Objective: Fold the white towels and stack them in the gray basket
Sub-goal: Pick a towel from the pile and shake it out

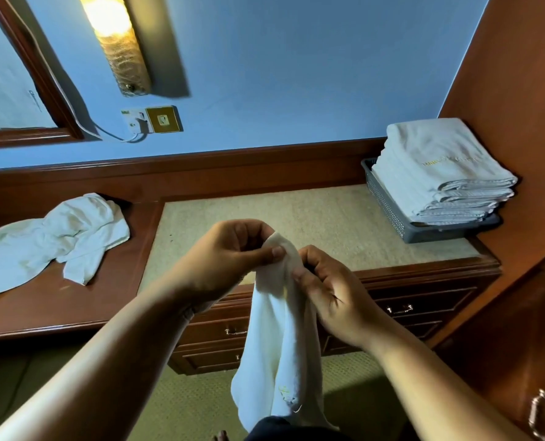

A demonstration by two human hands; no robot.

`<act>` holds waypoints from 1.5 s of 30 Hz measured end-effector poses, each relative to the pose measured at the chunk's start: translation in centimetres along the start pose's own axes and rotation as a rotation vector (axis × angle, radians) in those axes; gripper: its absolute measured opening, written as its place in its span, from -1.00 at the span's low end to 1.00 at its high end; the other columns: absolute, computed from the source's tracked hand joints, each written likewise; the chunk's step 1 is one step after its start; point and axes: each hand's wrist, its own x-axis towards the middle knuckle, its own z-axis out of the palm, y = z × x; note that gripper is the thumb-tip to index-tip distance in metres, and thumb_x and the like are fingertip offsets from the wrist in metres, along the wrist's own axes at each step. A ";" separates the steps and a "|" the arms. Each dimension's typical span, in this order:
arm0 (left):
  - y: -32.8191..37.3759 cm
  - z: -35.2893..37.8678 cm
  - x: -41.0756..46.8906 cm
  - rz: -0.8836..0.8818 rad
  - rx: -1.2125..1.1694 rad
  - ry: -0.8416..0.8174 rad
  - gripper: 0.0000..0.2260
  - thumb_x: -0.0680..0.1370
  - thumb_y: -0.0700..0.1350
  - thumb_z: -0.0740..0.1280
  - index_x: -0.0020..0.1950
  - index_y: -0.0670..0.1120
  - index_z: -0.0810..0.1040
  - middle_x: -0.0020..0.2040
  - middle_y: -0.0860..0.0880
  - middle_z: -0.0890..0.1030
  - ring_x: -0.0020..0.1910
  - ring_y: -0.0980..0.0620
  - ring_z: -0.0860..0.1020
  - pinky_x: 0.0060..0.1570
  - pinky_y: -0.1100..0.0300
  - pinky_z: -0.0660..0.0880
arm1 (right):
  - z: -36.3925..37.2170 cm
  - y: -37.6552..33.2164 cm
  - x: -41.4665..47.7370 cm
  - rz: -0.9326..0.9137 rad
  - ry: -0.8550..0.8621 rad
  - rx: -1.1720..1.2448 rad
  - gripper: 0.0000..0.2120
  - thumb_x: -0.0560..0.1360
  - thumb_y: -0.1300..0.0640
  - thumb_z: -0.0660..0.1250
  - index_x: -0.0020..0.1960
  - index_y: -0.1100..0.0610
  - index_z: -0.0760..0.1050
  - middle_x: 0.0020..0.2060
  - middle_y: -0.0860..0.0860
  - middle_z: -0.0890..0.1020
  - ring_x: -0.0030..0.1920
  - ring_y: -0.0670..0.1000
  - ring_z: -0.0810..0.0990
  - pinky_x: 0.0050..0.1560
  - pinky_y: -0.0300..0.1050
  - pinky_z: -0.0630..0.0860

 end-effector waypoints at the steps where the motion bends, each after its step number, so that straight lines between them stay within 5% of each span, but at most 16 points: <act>1: -0.1 0.2 0.1 0.004 0.004 0.039 -0.90 0.55 -0.16 0.40 -0.02 -0.18 0.63 -0.09 -0.19 0.68 -0.08 -0.17 0.62 0.05 -0.14 0.54 | 0.1 0.0 0.2 0.005 0.018 -0.032 -0.79 0.64 -0.07 0.19 -0.02 0.03 0.47 -0.23 -0.11 0.53 -0.21 -0.14 0.49 -0.22 -0.23 0.42; 8: -0.6 2.0 1.1 -0.006 0.030 0.242 -0.84 0.67 -0.21 0.25 0.00 -0.15 0.63 -0.15 -0.07 0.67 -0.12 -0.03 0.65 -0.05 -0.02 0.60 | 0.6 1.5 0.6 -0.004 0.106 -0.281 -0.72 0.51 -0.26 0.28 -0.16 -0.05 0.44 -0.30 -0.14 0.48 -0.28 -0.16 0.46 -0.31 -0.38 0.33; 14: -0.5 1.3 2.2 0.036 0.130 0.393 -0.77 0.67 -0.16 0.27 -0.13 0.03 0.64 -0.24 0.05 0.63 -0.21 0.05 0.58 -0.16 0.01 0.56 | 0.4 4.4 -0.5 0.093 -0.057 -0.157 -0.76 0.49 -0.07 0.41 0.05 0.05 0.65 -0.04 -0.05 0.65 -0.04 -0.06 0.65 -0.06 -0.09 0.61; 18: -0.3 -2.3 3.0 0.072 0.241 0.540 -0.80 0.65 -0.16 0.31 -0.14 -0.04 0.63 -0.26 0.04 0.58 -0.28 0.10 0.49 -0.29 0.16 0.45 | -2.0 9.4 -1.6 0.402 -0.187 -0.131 -0.80 0.46 0.04 0.50 0.09 -0.03 0.64 -0.04 -0.07 0.73 -0.03 -0.07 0.71 0.06 0.03 0.65; 21: -1.2 -5.6 3.1 0.049 0.305 0.664 -0.81 0.61 -0.11 0.33 -0.19 -0.02 0.62 -0.31 0.06 0.54 -0.31 0.09 0.45 -0.27 0.14 0.41 | -4.7 13.5 -2.7 0.581 -0.188 -0.353 -0.66 0.38 -0.17 0.54 0.08 -0.05 0.63 -0.09 -0.14 0.73 -0.07 -0.17 0.70 0.09 0.00 0.62; 24: -2.3 -7.9 2.4 -0.011 0.353 0.776 -0.78 0.62 -0.08 0.35 -0.23 0.02 0.61 -0.31 0.05 0.56 -0.30 0.08 0.47 -0.26 0.15 0.44 | -6.8 16.6 -3.1 0.677 -0.225 -0.838 -0.45 0.36 -0.45 0.37 -0.01 0.02 0.62 -0.18 -0.06 0.70 -0.13 -0.07 0.68 -0.03 -0.07 0.58; 32: -4.0 -10.3 0.0 -0.033 0.420 0.820 -0.83 0.61 -0.10 0.37 -0.18 0.01 0.63 -0.26 0.03 0.60 -0.28 0.08 0.48 -0.22 0.16 0.41 | -7.8 18.2 -0.8 0.684 -0.068 -1.409 -0.37 0.49 -0.42 0.17 0.13 0.09 0.62 0.10 0.09 0.63 0.16 0.15 0.58 0.13 -0.01 0.44; 36: -3.8 -9.1 -0.7 -0.054 0.163 0.712 -0.81 0.64 -0.12 0.31 -0.06 0.08 0.70 -0.21 -0.09 0.59 -0.23 -0.02 0.49 -0.19 0.13 0.43 | -6.5 17.4 0.5 0.889 -0.051 -1.131 -0.47 0.59 -0.29 0.10 0.41 0.01 0.41 0.31 0.17 0.41 0.30 0.24 0.44 0.29 0.11 0.41; 39: -3.0 -5.8 -1.0 -0.066 -0.041 0.537 -0.79 0.67 -0.23 0.27 0.16 -0.04 0.67 -0.24 -0.13 0.63 -0.28 -0.04 0.57 -0.28 0.11 0.57 | -2.5 14.0 1.8 0.684 -0.048 -0.755 -0.40 0.52 -0.32 0.26 0.44 -0.04 0.33 0.27 0.06 0.46 0.19 0.09 0.53 0.16 0.02 0.51; 42: -3.1 -2.4 -0.9 -0.105 -0.045 0.432 -0.80 0.66 -0.24 0.27 0.16 -0.08 0.67 -0.23 -0.11 0.65 -0.34 -0.04 0.60 -0.35 0.14 0.61 | 2.0 7.7 1.8 0.452 -0.045 -0.345 -0.30 0.37 -0.31 0.46 0.40 -0.09 0.35 0.09 -0.12 0.52 0.04 -0.14 0.55 0.02 -0.19 0.54; 45: -3.0 0.9 -0.8 -0.117 -0.046 0.344 -0.80 0.65 -0.24 0.28 0.10 -0.07 0.68 -0.11 -0.14 0.67 -0.24 -0.04 0.71 -0.27 0.16 0.64 | 5.2 4.6 1.1 0.270 -0.055 -0.329 -0.29 0.32 -0.35 0.48 0.35 -0.10 0.34 0.09 -0.20 0.53 0.06 -0.23 0.52 0.00 -0.23 0.50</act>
